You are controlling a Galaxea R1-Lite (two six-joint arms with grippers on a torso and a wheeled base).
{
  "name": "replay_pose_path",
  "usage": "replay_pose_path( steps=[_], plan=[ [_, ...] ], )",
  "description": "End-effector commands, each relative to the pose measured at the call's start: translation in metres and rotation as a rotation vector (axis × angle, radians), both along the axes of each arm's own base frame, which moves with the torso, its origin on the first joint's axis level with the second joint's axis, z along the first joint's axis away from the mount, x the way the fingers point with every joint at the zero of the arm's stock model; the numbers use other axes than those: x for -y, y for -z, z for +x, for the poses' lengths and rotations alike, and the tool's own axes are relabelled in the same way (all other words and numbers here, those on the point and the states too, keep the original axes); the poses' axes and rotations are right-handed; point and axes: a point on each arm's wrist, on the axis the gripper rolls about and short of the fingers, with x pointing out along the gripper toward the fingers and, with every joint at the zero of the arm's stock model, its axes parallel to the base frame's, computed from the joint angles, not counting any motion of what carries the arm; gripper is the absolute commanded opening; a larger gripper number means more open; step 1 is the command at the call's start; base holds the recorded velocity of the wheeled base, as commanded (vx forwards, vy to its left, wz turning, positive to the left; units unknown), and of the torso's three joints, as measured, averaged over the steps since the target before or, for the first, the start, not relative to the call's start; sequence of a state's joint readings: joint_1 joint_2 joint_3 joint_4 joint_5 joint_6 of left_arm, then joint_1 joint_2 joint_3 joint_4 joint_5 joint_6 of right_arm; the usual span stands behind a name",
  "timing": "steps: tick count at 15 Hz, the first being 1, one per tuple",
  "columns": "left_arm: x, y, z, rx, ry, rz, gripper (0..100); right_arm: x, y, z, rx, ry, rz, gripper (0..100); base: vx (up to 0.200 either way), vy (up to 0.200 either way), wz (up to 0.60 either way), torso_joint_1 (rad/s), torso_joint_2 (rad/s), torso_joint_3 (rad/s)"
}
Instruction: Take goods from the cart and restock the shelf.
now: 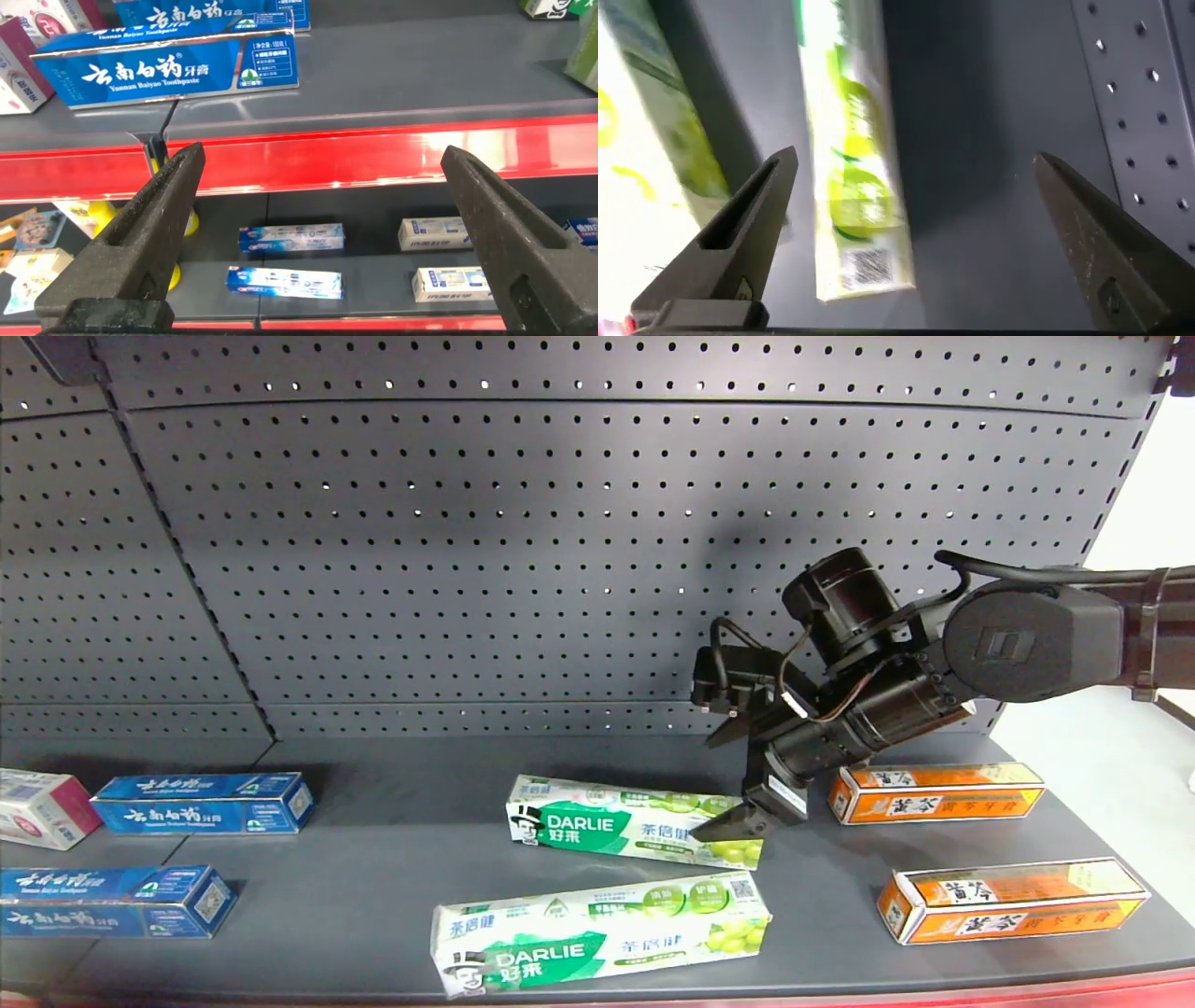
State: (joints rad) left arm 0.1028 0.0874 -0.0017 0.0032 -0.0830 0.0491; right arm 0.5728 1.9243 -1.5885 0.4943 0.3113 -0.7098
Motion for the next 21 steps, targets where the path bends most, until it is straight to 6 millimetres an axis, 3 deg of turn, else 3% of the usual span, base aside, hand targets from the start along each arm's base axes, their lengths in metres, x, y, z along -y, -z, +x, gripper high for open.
replay_pose_path(
  steps=[1,14,17,21],
  plan=[
    [0.0,0.0,0.0,-0.002,0.0,0.0,100,0.001,0.001,0.001,-0.002,0.005,-0.002,100,0.0,0.0,0.0,0.0,0.0,0.0],
    [0.0,0.0,0.0,-0.003,0.0,0.0,100,0.01,0.002,0.007,-0.007,0.033,-0.003,100,0.0,0.0,0.0,0.0,0.0,0.0],
    [0.0,0.0,0.0,-0.002,0.0,0.0,100,0.015,-0.015,-0.006,0.029,0.027,0.024,100,0.0,0.0,0.0,0.0,0.0,0.0],
    [0.0,0.0,0.0,-0.002,0.0,0.0,100,0.038,-0.049,-0.037,0.057,0.102,0.104,100,0.0,0.0,0.0,0.0,0.0,0.0]
  ],
)
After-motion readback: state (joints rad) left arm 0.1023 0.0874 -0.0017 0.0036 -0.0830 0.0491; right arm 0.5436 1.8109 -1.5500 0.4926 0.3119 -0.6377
